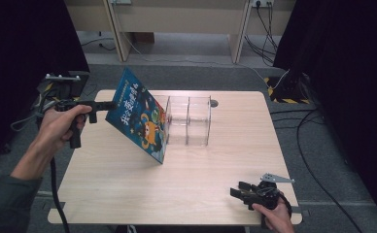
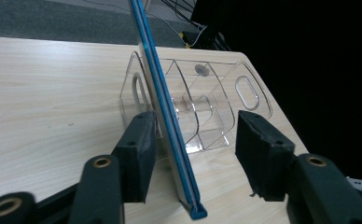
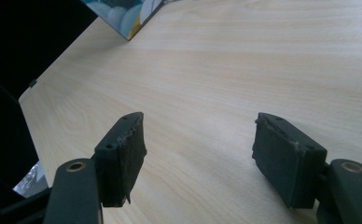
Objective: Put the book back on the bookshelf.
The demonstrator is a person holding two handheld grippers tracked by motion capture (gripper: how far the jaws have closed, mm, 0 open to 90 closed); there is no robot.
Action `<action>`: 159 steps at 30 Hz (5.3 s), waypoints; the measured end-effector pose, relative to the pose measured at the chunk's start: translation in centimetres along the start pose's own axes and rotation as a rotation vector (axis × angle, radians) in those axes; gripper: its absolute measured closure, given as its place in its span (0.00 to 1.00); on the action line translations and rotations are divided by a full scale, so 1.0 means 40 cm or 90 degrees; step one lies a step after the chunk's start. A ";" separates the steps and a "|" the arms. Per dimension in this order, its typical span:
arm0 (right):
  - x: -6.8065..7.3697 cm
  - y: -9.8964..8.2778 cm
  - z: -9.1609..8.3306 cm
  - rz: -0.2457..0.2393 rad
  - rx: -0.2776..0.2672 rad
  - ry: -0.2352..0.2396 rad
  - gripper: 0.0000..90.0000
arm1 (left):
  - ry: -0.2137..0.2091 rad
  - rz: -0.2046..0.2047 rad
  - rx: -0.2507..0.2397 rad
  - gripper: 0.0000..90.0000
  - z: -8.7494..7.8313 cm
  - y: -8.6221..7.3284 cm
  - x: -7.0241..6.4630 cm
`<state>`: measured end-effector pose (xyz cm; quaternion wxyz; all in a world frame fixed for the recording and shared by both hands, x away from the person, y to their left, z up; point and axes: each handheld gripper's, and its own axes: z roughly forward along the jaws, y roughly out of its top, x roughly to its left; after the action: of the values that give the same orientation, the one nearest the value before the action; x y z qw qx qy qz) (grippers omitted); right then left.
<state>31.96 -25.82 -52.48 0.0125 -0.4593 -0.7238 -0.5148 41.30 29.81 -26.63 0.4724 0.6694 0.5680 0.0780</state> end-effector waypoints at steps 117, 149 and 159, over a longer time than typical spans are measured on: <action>-0.023 0.016 -0.037 -0.045 0.014 -0.149 0.17 | -0.042 0.240 0.037 0.17 0.152 -0.580 0.029; -0.023 0.015 -0.037 -0.042 0.011 -0.146 0.17 | 0.011 0.339 0.114 0.15 0.218 -0.700 0.037; -0.022 0.012 -0.037 -0.039 0.008 -0.142 0.17 | 0.009 0.332 0.069 0.13 0.213 -0.722 0.046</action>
<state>32.12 -27.51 -51.85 -0.0811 -0.4915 -0.7377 -0.4557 27.55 24.06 -52.88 0.3959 0.8169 0.3828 0.1717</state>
